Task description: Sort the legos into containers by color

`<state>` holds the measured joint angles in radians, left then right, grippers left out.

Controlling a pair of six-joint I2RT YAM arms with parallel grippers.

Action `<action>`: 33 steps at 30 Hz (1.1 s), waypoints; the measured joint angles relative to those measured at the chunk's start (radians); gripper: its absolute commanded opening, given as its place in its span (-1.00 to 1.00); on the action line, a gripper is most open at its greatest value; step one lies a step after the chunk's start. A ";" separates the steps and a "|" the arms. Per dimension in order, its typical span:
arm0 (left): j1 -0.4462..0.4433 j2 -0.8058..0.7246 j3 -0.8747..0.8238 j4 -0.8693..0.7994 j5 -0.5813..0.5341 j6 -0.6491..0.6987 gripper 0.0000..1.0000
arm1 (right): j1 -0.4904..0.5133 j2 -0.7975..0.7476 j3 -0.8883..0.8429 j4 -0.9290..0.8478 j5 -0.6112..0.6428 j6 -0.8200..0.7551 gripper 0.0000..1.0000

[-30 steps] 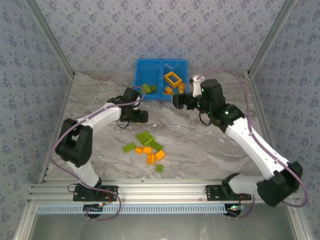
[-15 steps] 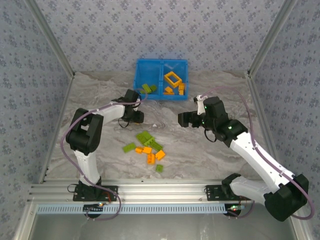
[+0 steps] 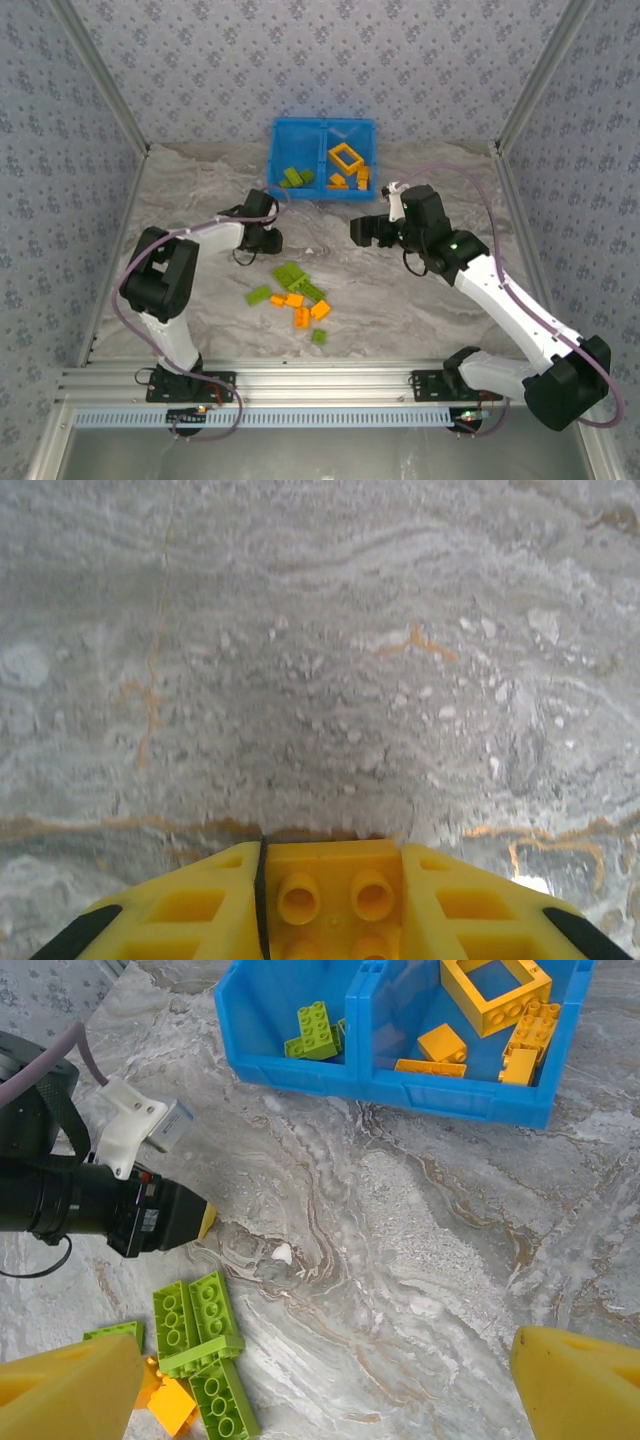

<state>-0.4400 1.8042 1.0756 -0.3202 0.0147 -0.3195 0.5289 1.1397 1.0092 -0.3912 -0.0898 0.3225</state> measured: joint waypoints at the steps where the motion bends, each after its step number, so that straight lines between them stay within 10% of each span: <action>1: -0.005 -0.013 -0.003 -0.014 0.000 -0.008 -0.41 | 0.000 0.000 0.000 0.000 0.000 0.002 0.94; 12: -0.176 -0.127 0.285 -0.021 -0.021 -0.031 -0.39 | 0.002 -0.016 0.000 -0.001 0.031 0.023 0.95; 25: -0.188 0.520 1.053 0.031 -0.069 0.094 -0.35 | 0.001 -0.166 -0.033 -0.038 0.079 0.041 0.96; 33: -0.188 0.731 1.374 -0.090 -0.091 0.129 0.08 | -0.005 -0.198 -0.043 -0.064 0.083 0.048 0.97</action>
<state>-0.6285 2.5347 2.4496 -0.4099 -0.0761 -0.1905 0.5240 0.9421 0.9665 -0.4553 -0.0067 0.3710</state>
